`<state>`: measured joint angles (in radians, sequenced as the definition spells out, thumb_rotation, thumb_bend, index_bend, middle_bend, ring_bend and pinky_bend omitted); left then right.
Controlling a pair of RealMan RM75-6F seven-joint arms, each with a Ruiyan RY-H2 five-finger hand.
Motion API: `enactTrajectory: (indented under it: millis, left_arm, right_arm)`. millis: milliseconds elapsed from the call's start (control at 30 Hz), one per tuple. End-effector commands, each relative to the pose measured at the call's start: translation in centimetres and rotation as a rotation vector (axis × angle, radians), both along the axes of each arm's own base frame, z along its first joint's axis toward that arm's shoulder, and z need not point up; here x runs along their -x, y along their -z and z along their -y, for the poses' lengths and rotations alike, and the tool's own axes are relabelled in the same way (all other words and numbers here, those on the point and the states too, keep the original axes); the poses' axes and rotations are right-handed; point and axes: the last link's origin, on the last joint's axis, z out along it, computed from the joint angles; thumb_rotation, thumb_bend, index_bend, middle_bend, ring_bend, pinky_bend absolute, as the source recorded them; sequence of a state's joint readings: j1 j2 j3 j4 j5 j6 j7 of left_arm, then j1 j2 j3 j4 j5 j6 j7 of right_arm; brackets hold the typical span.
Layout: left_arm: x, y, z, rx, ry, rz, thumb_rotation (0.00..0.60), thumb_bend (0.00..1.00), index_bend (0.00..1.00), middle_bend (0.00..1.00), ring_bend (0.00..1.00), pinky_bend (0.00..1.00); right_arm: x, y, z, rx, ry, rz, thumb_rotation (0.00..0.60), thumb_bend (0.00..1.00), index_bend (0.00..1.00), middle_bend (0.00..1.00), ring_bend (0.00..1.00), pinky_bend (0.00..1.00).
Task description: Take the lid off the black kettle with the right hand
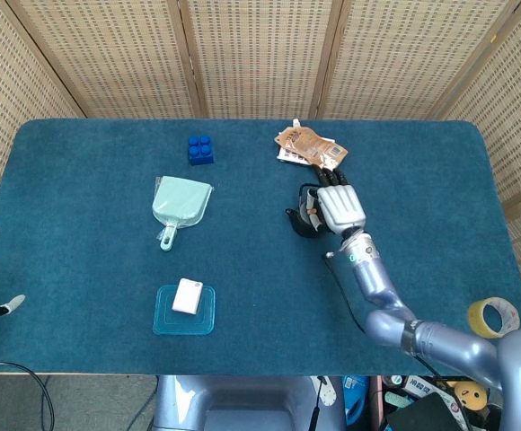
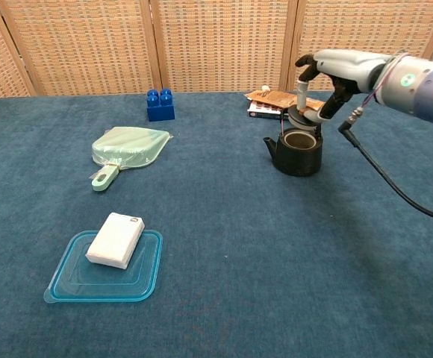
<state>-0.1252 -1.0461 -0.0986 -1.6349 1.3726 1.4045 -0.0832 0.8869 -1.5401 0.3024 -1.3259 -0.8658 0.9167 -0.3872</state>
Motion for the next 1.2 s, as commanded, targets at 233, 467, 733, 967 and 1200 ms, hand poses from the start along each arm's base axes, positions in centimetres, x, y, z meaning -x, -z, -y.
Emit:
enactTrajectory:
  millis: [233, 467, 733, 967, 1200]
  left_arm:
    - [-0.4, 0.0, 0.3, 0.005, 0.022, 0.008, 0.6, 0.11, 0.0, 0.0, 0.0, 0.0]
    - [-0.7, 0.0, 0.5, 0.009, 0.032, 0.011, 0.6, 0.11, 0.0, 0.0, 0.0, 0.0]
    - [-0.6, 0.0, 0.7, 0.011, 0.034, 0.014, 0.6, 0.11, 0.0, 0.0, 0.0, 0.0]
    - [-0.8, -0.1, 0.8, 0.011, 0.04, 0.019, 0.6, 0.11, 0.0, 0.0, 0.0, 0.0]
    - [-0.8, -0.2, 0.9, 0.011, 0.044, 0.023, 0.6, 0.11, 0.0, 0.0, 0.0, 0.0]
  right_arm:
    - [5.5, -0.5, -4.9, -0.029, -0.009, -0.08, 0.6, 0.58, 0.65, 0.0, 0.0, 0.0]
    - [7.3, 1.1, -5.5, -0.03, -0.006, -0.11, 0.6, 0.58, 0.65, 0.0, 0.0, 0.0]
    - [9.2, 1.5, -6.0, -0.052, 0.047, -0.096, 0.6, 0.01, 0.33, 0.0, 0.0, 0.0]
    - [9.1, -0.3, -6.6, -0.019, 0.037, -0.042, 0.6, 0.0, 0.28, 0.0, 0.0, 0.0]
    - [9.2, -4.3, -9.1, 0.05, -0.016, 0.044, 0.6, 0.0, 0.26, 0.0, 0.0, 0.0]
